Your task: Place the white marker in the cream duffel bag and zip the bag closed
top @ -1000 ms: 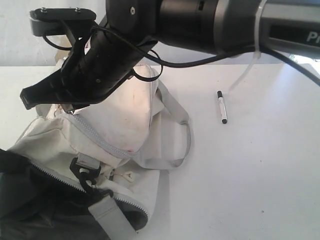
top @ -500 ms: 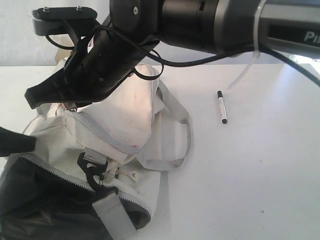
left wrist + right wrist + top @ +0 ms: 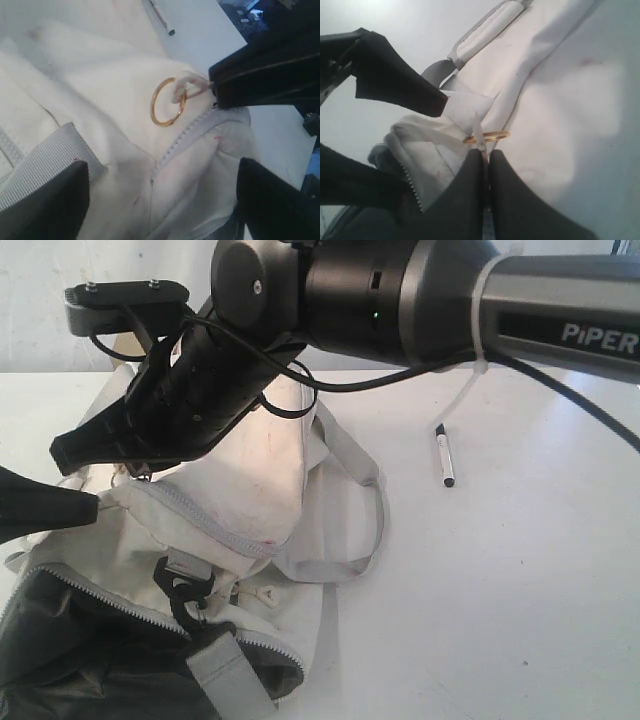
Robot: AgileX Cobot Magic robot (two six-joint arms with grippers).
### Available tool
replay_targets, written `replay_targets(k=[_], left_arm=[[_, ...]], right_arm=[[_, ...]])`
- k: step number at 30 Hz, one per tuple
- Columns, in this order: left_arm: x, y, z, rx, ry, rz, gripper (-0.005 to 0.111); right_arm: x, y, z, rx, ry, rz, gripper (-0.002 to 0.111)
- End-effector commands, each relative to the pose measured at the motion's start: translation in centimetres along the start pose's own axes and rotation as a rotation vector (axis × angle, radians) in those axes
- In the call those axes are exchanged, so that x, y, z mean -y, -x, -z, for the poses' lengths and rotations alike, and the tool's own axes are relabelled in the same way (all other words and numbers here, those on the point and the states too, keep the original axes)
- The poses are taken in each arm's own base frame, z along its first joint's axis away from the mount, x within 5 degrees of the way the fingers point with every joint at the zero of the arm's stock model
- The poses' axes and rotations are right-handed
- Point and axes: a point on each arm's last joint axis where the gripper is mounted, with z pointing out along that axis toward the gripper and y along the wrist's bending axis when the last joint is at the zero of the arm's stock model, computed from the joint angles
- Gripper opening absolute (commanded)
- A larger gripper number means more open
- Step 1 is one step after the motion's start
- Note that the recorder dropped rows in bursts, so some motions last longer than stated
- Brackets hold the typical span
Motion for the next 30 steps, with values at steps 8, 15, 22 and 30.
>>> replay_targets(k=[8,15,22,30], left_arm=[[0.3,-0.1,-0.4,-0.018,-0.006,-0.011,0.093],[0.3,-0.2,-0.4,-0.024,-0.004,-0.016,0.005],[0.1,-0.7,-0.4,-0.078,0.018,0.085,0.000],[-0.7,-0.9,0.3,-0.071,0.078,0.210,0.000]], right_arm=[[-0.1,0.5,0.1,0.050,-0.004,0.016,0.000],[-0.6,0.3,0.0,0.043,0.007,0.026,0.000],[-1.0,0.1,0.1,0.015,0.013,0.043,0.000],[-0.8,0.2,1.3,0.009,-0.028,0.031,0.000]])
